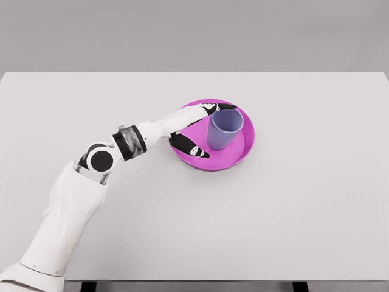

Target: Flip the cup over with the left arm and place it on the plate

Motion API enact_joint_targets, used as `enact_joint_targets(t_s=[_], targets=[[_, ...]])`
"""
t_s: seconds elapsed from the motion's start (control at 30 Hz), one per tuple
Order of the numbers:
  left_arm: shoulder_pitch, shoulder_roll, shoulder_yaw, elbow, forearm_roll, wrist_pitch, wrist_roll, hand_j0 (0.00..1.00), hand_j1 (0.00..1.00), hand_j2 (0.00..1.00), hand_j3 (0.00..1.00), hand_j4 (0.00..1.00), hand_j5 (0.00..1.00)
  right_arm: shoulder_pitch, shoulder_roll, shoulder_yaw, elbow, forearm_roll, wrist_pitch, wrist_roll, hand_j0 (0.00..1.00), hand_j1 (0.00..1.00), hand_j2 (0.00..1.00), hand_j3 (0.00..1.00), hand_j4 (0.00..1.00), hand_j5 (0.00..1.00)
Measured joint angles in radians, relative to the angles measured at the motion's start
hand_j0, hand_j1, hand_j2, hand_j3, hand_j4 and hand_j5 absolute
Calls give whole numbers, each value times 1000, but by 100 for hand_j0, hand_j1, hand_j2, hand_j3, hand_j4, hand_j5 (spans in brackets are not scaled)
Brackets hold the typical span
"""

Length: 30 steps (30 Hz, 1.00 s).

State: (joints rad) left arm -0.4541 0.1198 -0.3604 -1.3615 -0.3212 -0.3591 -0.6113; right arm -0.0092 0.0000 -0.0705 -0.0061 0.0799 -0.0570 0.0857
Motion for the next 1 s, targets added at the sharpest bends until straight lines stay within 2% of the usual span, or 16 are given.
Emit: enact_joint_targets(t_s=[0.73, 0.9, 1.0], targets=[[-9, 24, 23, -7, 4, -6, 0, 100, 100, 100, 100, 100, 100, 0, 0, 0, 0, 0, 0, 0, 100, 100, 100, 100, 100, 100], [-9, 74, 55, -12, 10, -9, 0, 100, 100, 100, 100, 100, 100, 0, 0, 0, 0, 0, 0, 0, 100, 100, 100, 100, 100, 100], [-9, 127, 79, -15, 44, -17, 0, 100, 100, 100, 100, 100, 100, 0, 0, 0, 0, 0, 0, 0, 100, 100, 100, 100, 100, 100]])
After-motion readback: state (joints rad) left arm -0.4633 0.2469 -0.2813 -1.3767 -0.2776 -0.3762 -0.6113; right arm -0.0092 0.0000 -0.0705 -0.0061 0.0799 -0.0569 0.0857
